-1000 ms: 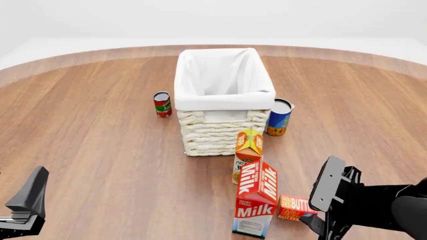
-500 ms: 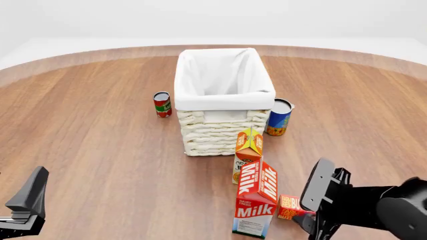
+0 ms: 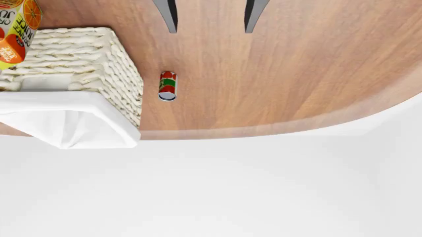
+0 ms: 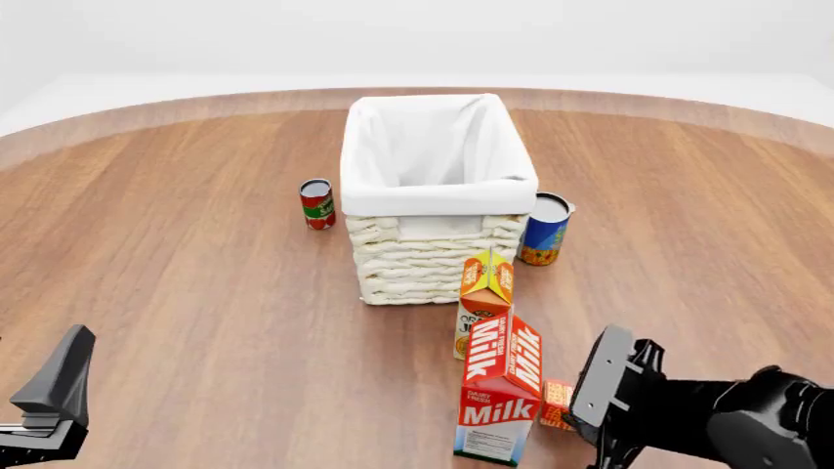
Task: Pick up the butter and put it in the basket.
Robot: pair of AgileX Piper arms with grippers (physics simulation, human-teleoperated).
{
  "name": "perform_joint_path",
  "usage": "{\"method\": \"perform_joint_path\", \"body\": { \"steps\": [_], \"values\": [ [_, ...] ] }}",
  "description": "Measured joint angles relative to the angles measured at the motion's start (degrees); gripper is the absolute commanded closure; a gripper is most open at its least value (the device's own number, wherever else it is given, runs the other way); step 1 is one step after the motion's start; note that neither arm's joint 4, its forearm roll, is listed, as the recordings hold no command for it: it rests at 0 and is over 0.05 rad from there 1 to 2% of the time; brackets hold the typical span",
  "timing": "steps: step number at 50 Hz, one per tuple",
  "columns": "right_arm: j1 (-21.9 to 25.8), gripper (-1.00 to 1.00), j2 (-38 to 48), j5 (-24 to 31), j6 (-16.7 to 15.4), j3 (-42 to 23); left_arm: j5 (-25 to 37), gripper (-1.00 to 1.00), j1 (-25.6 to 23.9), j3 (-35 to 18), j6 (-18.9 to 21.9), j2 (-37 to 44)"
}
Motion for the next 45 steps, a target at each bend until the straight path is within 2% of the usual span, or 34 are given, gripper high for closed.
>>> {"method": "perform_joint_path", "body": {
  "steps": [8, 13, 20, 30, 45],
  "values": [
    [0.16, 1.00, 0.05, -1.16, 0.43, 0.42, 0.00, -1.00, 0.00, 0.00, 0.00, 0.00],
    [0.19, 1.00, -1.30, 0.93, -0.08, 0.00, 0.00, -1.00, 0.00, 0.00, 0.00, 0.00],
    [-1.06, 1.00, -6.93, 9.40, -2.53, -1.93, 0.00, -1.00, 0.00, 0.00, 0.00, 0.00],
    [-5.38, 1.00, -16.60, 23.03, -6.72, -7.38, 0.00, -1.00, 0.00, 0.00, 0.00, 0.00],
    [-9.55, 1.00, -24.33, 35.74, -10.86, -18.80, 0.00, -1.00, 0.00, 0.00, 0.00, 0.00]
  ]
}}
